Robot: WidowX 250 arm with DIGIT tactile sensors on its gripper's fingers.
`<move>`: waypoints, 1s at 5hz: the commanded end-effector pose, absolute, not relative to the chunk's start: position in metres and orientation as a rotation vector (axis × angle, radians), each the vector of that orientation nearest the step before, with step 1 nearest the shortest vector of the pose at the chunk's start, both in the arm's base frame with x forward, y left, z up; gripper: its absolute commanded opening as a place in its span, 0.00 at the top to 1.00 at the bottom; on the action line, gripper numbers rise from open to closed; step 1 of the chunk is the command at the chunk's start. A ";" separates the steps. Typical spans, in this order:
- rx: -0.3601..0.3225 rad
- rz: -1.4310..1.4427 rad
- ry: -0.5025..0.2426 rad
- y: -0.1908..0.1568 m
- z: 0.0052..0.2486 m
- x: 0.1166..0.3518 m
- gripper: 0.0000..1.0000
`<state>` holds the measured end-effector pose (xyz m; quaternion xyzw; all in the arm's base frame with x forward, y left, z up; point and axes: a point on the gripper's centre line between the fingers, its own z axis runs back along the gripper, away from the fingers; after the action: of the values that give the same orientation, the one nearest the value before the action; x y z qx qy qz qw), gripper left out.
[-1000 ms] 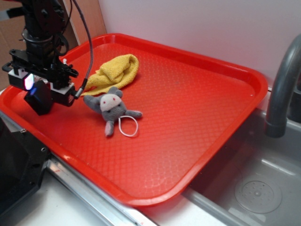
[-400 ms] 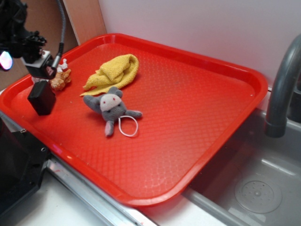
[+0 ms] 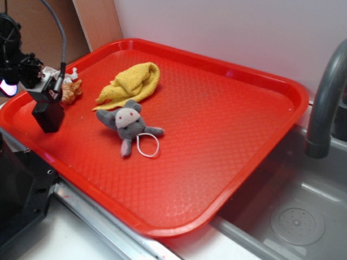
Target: Grab the black box.
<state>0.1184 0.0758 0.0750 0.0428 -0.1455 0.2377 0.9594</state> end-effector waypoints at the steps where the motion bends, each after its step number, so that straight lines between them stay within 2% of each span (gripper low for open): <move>1: 0.037 0.481 -0.219 0.099 0.046 0.134 0.00; 2: 0.020 0.479 -0.143 0.094 0.024 0.148 0.00; 3: 0.034 0.479 -0.083 0.081 0.020 0.156 1.00; 4: 0.051 0.471 -0.074 0.077 0.032 0.154 1.00; 5: 0.037 0.360 -0.071 0.068 0.069 0.162 1.00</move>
<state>0.1663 0.0587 0.0659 0.0161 -0.0211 0.1747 0.9843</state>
